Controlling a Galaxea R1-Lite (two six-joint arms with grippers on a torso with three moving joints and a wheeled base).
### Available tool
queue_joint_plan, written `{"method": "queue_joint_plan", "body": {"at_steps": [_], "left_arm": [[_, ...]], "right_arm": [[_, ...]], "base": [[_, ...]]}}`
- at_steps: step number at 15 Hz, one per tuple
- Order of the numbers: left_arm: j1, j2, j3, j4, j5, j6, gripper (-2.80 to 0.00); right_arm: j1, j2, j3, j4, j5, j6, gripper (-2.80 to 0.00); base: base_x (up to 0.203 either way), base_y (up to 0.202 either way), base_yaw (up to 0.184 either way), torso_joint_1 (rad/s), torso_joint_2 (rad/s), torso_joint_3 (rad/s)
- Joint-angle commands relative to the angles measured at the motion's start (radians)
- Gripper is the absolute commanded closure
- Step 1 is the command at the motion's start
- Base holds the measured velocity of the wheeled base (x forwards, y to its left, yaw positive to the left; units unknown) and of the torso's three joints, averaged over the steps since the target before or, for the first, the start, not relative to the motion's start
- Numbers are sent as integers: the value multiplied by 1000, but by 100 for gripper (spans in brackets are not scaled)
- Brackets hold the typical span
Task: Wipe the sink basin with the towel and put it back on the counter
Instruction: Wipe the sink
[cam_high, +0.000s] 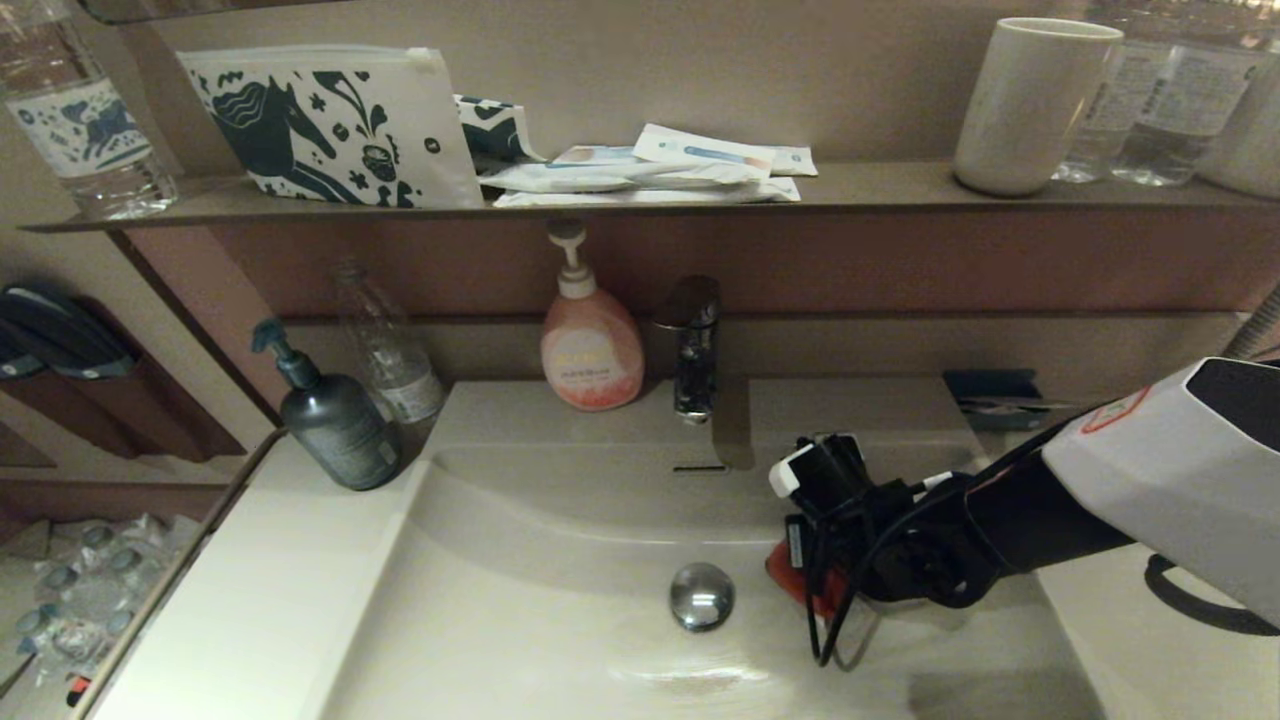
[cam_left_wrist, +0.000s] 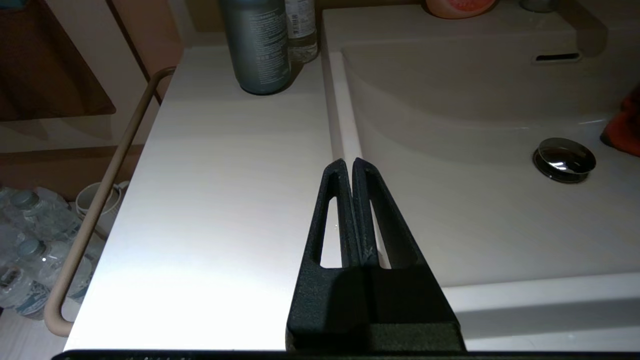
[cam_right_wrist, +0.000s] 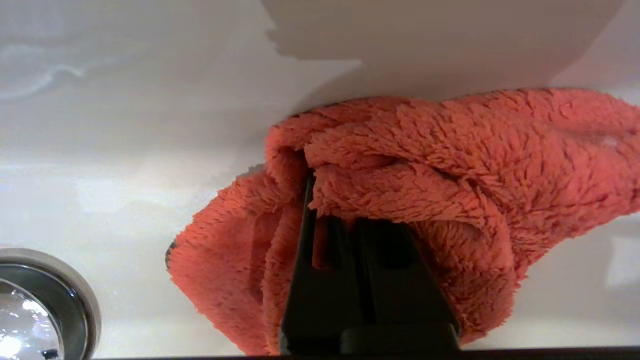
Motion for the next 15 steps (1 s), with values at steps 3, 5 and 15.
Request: {"method": "queue_joint_plan", "body": {"at_steps": [3, 5, 15], "left_arm": [[0, 0, 0, 0, 0, 0, 0], [0, 0, 0, 0, 0, 0, 0], [0, 0, 0, 0, 0, 0, 0]], "right_arm": [[12, -19, 30, 264, -14, 5, 0], [41, -32, 29, 333, -14, 6, 0], [133, -151, 157, 410, -3, 121, 0]], "base": [[0, 0, 0, 0, 0, 0], [0, 0, 0, 0, 0, 0], [0, 0, 0, 0, 0, 0]]}}
